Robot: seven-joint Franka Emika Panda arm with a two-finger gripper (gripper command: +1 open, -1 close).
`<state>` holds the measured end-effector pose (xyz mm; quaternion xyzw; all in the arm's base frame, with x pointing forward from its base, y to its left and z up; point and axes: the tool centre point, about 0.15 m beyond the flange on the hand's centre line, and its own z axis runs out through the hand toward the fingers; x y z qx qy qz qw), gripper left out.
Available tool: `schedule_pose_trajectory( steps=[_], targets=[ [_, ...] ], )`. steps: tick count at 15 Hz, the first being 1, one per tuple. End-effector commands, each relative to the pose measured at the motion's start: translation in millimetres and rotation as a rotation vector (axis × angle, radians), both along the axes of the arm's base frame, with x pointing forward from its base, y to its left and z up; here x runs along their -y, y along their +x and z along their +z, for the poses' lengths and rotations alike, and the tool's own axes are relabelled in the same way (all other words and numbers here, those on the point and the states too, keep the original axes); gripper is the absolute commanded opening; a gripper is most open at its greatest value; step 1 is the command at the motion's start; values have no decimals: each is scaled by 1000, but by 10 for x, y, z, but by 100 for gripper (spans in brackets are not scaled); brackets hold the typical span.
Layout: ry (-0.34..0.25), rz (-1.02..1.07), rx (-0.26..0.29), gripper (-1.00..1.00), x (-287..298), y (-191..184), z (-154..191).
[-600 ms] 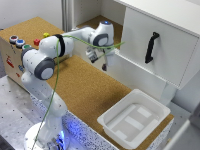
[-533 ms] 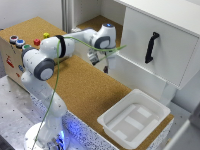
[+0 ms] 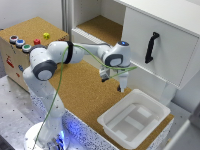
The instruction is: Move to the box and place the purple object
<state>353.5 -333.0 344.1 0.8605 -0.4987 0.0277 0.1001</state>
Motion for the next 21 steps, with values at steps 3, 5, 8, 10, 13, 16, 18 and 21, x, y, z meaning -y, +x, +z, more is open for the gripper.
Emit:
schedule_pose_trajectory(
  steps=[3,5,8,10,13,16,18,21],
  targets=[
    [6,-228,-50,-100,1031,-188,-298],
    [10,-271,-48,-100,1233,-178,-344],
    [9,-299,-45,-100,1417,-102,-397],
    [12,-309,-43,-100,1470,-70,-427],
    [18,-340,-53,100,1505,-92,-510],
    [34,-357,-47,100,1442,-166,-534],
    [36,-359,-24,100,1371,-211,-487],
    [7,-341,56,100,1160,-226,-225]
  ],
)
